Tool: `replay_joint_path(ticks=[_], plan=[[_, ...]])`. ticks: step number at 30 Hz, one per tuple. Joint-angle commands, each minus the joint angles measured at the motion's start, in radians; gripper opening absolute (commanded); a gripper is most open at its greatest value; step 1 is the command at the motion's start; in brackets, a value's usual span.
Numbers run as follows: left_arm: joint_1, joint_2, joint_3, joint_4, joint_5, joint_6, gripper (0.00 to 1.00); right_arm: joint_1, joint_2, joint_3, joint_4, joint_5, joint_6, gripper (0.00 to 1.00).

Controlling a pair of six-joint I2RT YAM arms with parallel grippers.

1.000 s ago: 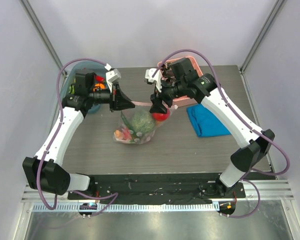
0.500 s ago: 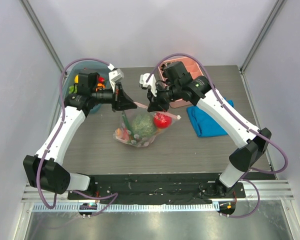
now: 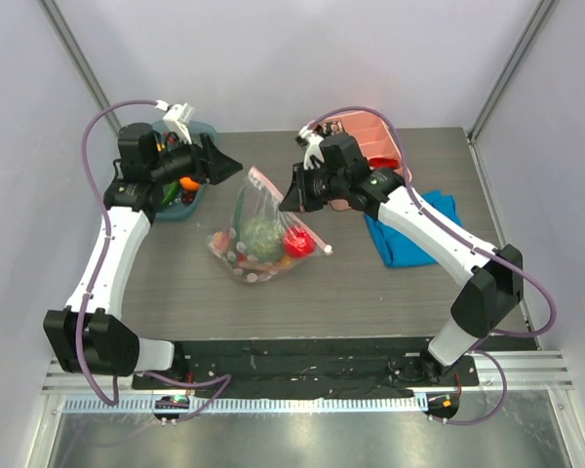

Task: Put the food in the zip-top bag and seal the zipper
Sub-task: Place the zipper food storage bag at the center of the board.

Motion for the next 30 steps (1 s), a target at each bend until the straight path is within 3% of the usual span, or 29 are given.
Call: replay_joint_path(ticks=[1, 4, 8, 12, 22, 30], plan=[[0.012, -0.072, 0.054, -0.043, -0.157, 0.007, 0.69, -0.009, -0.054, 0.016, 0.190, 0.305, 0.477, 0.01], [0.001, -0.143, 0.018, -0.103, -0.179, 0.078, 0.70, -0.009, -0.044, 0.013, 0.268, 0.319, 0.619, 0.01], [-0.079, -0.219, -0.037, -0.143, -0.307, 0.168, 0.70, -0.009, 0.001, 0.033, 0.300, 0.347, 0.799, 0.01], [-0.267, -0.248, -0.061, -0.163, -0.432, 0.251, 0.70, -0.006, 0.057, 0.057, 0.273, 0.370, 0.958, 0.01], [-0.468, -0.133, -0.015, -0.169, -0.709, 0.349, 0.70, 0.019, 0.081, 0.065, 0.257, 0.414, 1.106, 0.01], [-0.482, -0.044, -0.012, -0.102, -0.791, 0.325, 0.66, 0.023, 0.067, 0.056, 0.264, 0.422, 1.137, 0.01]])
